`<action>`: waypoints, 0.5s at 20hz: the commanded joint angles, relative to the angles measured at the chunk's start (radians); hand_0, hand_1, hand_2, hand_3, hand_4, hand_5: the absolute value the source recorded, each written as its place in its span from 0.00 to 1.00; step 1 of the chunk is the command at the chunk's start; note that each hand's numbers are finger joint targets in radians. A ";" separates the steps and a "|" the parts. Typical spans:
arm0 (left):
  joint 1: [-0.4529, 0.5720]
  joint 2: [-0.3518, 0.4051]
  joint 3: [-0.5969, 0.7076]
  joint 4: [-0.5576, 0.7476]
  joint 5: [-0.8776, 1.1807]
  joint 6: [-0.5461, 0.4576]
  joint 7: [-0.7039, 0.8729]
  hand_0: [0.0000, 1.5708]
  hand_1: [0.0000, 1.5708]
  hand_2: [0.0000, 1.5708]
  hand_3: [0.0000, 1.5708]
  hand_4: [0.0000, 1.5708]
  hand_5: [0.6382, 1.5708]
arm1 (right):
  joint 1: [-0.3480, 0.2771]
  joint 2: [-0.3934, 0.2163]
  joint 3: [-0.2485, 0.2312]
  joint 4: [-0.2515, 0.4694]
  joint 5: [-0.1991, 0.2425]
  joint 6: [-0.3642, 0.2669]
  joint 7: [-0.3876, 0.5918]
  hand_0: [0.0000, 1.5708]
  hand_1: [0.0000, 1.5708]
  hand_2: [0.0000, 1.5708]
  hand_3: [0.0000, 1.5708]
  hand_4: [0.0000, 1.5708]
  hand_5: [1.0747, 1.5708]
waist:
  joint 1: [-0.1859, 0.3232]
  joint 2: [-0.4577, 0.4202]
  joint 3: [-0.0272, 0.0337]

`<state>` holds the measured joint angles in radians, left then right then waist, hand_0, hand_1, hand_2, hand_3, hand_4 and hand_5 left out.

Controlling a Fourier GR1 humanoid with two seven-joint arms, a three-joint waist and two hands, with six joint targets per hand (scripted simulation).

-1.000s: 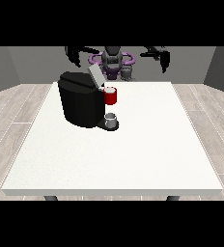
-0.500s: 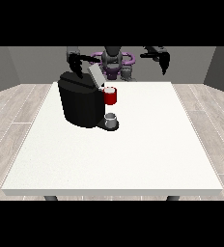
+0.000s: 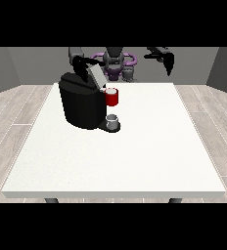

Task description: Insert the coffee pod into the coffee machine and close the lid

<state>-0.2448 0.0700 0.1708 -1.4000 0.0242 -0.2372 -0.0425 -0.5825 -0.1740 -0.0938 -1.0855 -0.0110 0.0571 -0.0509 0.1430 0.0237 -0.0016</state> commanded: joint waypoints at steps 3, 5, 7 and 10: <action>-0.025 0.013 0.001 -0.035 0.026 0.017 0.018 0.00 0.00 0.00 0.00 0.00 1.00 | -0.061 0.013 -0.009 0.071 0.008 0.003 -0.051 0.00 0.00 0.00 0.00 0.00 1.00 | -0.005 0.052 0.0017; -0.026 0.032 0.006 -0.017 0.004 0.034 0.031 0.00 0.00 0.00 0.00 0.00 1.00 | -0.076 0.001 0.005 0.054 0.001 0.044 0.001 0.00 0.00 0.00 0.00 0.00 1.00 | -0.024 0.038 0.0016; -0.043 0.069 0.036 0.002 0.051 -0.022 -0.003 0.00 0.00 0.00 0.00 0.00 1.00 | -0.077 0.039 0.025 0.065 0.042 -0.015 -0.048 0.00 0.00 0.00 0.00 0.00 1.00 | -0.006 0.076 0.0015; 0.008 0.042 0.018 0.014 0.020 0.025 -0.016 0.00 0.00 0.00 0.00 0.00 1.00 | -0.087 0.029 0.026 0.054 0.031 0.013 0.011 0.00 0.00 0.00 0.00 0.00 1.00 | -0.029 0.026 0.0015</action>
<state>-0.2610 0.1057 0.1845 -1.3975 0.0438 -0.2211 -0.0458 -0.6656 -0.1532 -0.0817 -1.0504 0.0142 0.0530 -0.0700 0.1240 0.0590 -0.0024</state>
